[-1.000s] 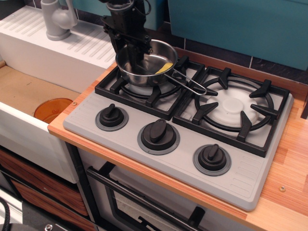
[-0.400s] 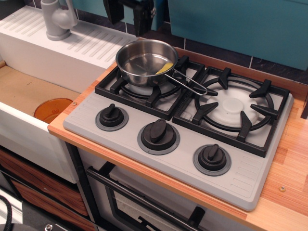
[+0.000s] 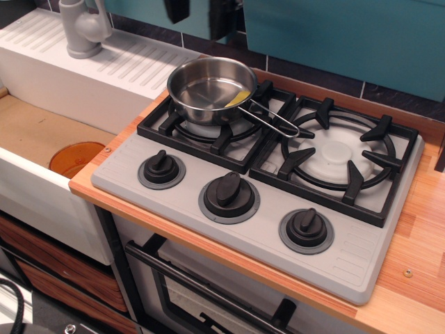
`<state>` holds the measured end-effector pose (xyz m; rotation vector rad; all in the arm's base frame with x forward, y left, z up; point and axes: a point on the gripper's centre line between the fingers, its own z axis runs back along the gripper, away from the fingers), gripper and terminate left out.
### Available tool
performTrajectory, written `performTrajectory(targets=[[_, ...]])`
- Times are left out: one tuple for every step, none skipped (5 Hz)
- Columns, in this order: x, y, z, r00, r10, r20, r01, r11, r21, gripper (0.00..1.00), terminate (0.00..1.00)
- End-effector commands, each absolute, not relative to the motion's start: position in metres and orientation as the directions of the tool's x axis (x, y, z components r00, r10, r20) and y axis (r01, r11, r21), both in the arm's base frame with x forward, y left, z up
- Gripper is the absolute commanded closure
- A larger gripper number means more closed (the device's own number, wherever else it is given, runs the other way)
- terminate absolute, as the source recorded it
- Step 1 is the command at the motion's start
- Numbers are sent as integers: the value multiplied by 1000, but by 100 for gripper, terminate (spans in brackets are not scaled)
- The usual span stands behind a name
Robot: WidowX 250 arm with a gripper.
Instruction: Put fry in pot or pan an put pot or pan on stove
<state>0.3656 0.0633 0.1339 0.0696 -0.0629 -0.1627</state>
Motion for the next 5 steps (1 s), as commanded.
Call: performTrajectory(targets=[[365, 0, 158, 982, -117, 148, 105, 991, 83, 0, 0], [364, -23, 156, 983, -101, 156, 91, 993, 73, 0, 0], [368, -38, 150, 982, -99, 163, 91, 994, 57, 0, 0], [374, -42, 143, 980, -103, 168, 98, 994, 43, 0, 0], [380, -42, 139, 977, -112, 182, 108, 994, 29, 0, 100]])
